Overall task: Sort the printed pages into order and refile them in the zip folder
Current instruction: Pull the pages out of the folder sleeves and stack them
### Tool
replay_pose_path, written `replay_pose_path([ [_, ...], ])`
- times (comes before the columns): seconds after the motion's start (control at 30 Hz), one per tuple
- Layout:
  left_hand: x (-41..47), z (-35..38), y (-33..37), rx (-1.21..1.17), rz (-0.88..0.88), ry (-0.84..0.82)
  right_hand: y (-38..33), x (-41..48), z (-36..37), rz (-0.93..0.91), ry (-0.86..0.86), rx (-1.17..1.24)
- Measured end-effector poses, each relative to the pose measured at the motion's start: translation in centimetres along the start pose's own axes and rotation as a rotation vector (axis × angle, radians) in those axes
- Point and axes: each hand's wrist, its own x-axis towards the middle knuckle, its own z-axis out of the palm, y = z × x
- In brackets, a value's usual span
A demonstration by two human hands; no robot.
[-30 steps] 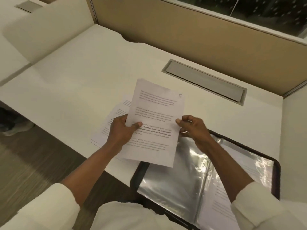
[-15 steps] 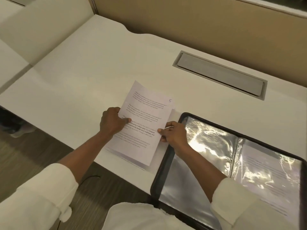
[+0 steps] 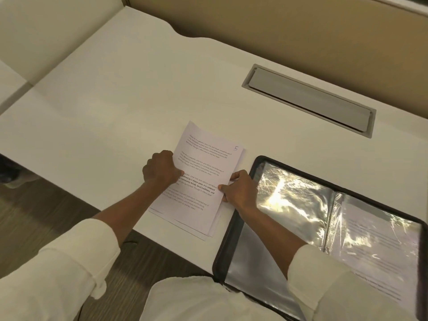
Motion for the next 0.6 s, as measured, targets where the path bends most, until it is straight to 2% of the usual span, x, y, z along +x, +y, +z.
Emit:
replay_pose_path([
  [0.2, -0.6, 0.1, 1.0, 0.138, -0.027, 0.07, -0.1, 0.2, 0.6, -0.073, -0.004, -0.25],
  [0.43, -3.7, 0.6, 3.5, 0.565, 0.131, 0.278, 2.0, -1.9, -1.8, -0.199, 0.058, -0.168],
  [0.6, -9.6, 3.7, 8.5, 0.404, 0.33, 0.176, 5.2, -4.6, -6.7, -0.326, 0.258, -0.2],
])
